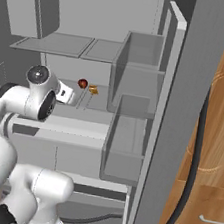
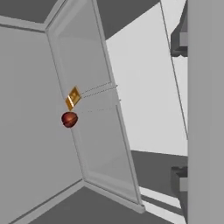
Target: Pick the kiwi and apple from the fridge and place them on the plate next to the blender to make a fruit smoothie.
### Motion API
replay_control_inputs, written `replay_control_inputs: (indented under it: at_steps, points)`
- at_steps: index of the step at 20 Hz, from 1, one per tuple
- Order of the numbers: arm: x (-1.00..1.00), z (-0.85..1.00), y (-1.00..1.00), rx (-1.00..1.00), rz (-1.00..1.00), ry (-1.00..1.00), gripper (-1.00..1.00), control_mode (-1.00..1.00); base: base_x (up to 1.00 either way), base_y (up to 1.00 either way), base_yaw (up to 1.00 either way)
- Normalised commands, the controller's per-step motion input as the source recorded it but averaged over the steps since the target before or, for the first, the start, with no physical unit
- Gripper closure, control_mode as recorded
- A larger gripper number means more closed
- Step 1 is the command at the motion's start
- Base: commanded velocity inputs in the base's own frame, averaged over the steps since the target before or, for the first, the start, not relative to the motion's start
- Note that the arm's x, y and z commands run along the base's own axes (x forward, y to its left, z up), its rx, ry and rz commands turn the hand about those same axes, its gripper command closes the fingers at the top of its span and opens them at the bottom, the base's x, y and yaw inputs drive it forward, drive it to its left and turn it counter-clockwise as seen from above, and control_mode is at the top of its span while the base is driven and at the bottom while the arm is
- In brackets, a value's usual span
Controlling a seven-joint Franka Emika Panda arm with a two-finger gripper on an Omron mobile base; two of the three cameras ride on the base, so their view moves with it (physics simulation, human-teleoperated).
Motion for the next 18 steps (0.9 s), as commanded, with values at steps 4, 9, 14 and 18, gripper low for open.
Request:
replay_control_inputs:
  at_steps: [4,9,14,18]
  points:
    - [0.94,0.0,0.3,-0.02,0.05,-0.03,-1.0,-1.0,0.0,0.0,0.0]
    - [0.57,-0.04,0.2,-0.04,0.0,0.01,-1.0,-1.0,0.0,0.0,0.0]
    - [0.55,-0.11,0.07,-0.01,0.0,0.0,-1.0,-1.0,0.0,0.0,0.0]
    - [0.63,-0.1,0.09,0.0,0.0,0.0,-1.0,-1.0,0.0,0.0,0.0]
